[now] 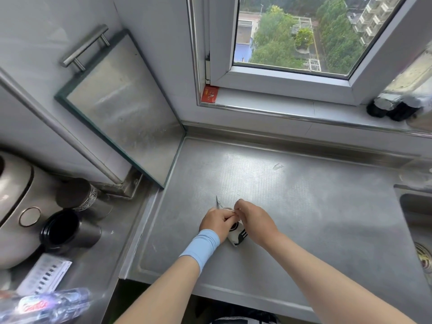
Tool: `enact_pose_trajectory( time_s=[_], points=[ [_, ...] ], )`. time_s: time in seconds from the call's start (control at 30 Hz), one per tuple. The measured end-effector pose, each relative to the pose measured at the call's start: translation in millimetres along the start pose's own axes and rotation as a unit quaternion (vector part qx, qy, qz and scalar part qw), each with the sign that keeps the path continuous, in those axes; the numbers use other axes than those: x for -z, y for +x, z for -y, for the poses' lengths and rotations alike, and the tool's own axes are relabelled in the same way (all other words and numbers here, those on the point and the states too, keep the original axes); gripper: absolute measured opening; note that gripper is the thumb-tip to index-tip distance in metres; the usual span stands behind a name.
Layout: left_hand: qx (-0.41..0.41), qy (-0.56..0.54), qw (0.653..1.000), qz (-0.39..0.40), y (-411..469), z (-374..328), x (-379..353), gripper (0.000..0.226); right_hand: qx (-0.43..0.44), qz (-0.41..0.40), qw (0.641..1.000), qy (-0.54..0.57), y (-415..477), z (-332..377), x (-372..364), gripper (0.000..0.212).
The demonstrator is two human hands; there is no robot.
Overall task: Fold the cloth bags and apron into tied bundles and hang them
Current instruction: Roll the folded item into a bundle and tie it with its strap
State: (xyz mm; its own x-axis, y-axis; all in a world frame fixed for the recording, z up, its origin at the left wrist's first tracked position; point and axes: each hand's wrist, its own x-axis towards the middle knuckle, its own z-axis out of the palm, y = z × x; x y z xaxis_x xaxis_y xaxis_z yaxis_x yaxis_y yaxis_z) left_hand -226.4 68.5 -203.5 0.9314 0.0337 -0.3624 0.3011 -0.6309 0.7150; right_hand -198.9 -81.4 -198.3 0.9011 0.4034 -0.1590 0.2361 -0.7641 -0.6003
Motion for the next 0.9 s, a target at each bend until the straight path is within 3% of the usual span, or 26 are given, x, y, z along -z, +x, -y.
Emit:
enact_pose_trajectory(
  time_s=[0.13,0.2,0.27,0.37,0.5,0.6,0.8,0.9],
  points=[
    [-0.005,0.022,0.999,-0.036,-2,6,0,0.014,-0.124,0.032,0.991,-0.036,6,3,5,0.013],
    [-0.027,0.009,0.998,-0.047,-4,7,-1,0.016,-0.140,0.070,0.987,-0.034,10,4,13,0.014],
    [-0.052,0.012,0.998,-0.035,-4,9,1,0.022,-0.136,0.121,0.983,0.018,12,5,22,0.016],
    [-0.079,0.044,0.996,0.006,0,11,5,0.017,-0.141,0.159,0.971,0.113,11,14,37,0.037],
    [-0.027,-0.029,0.997,0.067,0,6,16,0.015,-0.150,0.169,0.959,0.170,14,23,42,0.015],
    [-0.024,-0.027,0.995,0.095,-6,3,21,0.024,-0.189,0.189,0.940,0.211,16,29,38,0.014],
    [-0.098,0.014,0.995,0.005,-13,7,23,0.011,-0.238,0.169,0.925,0.243,16,28,31,0.015],
    [-0.137,0.041,0.989,-0.043,-19,17,26,0.021,-0.240,0.172,0.920,0.257,14,27,32,0.013]
  ],
)
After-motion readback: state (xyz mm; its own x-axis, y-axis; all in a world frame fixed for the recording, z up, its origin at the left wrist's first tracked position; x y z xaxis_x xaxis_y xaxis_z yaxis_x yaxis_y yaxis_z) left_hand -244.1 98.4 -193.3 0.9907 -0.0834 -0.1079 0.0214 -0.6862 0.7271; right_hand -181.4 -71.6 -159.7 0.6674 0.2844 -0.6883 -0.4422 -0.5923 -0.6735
